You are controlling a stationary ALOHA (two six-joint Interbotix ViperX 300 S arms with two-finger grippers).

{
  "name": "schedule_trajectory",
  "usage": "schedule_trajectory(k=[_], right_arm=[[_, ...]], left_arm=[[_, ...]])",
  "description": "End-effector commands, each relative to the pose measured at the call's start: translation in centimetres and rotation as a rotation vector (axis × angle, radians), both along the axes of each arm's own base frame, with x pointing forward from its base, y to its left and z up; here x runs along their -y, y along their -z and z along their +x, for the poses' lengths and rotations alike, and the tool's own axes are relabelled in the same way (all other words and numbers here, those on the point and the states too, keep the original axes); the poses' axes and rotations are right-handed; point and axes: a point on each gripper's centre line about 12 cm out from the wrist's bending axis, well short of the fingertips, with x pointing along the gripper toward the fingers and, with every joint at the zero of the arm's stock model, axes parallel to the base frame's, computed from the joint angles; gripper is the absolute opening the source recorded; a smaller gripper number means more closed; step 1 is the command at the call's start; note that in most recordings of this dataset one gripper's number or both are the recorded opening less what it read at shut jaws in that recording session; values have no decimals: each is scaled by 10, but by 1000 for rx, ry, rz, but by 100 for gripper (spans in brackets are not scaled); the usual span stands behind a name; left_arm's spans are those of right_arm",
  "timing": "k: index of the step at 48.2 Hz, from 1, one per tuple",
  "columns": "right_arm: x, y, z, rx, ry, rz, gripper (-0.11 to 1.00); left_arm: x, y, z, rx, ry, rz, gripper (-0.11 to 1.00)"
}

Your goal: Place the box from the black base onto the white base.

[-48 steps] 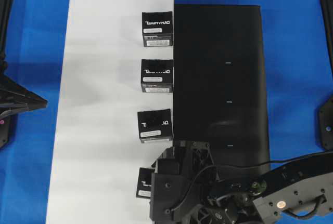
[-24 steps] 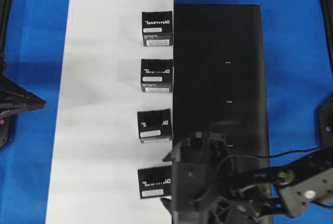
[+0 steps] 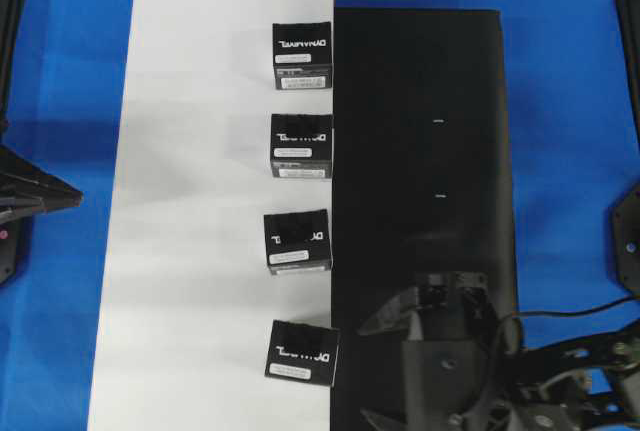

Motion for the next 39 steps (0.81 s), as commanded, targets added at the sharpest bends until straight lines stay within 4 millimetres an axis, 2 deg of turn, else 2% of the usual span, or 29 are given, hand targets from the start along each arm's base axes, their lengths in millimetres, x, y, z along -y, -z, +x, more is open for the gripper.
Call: schedule_trajectory(k=[1, 32, 39], right_arm=[[1, -10, -7, 18, -2, 13, 98], [20, -4, -62, 10, -35, 46, 98], [26, -5, -74, 29, -46, 60, 98]], left_arm=[[0, -13, 1, 32, 1, -3, -3], [3, -12, 2, 26, 16, -7, -3], [3, -11, 2, 18, 10, -63, -3]])
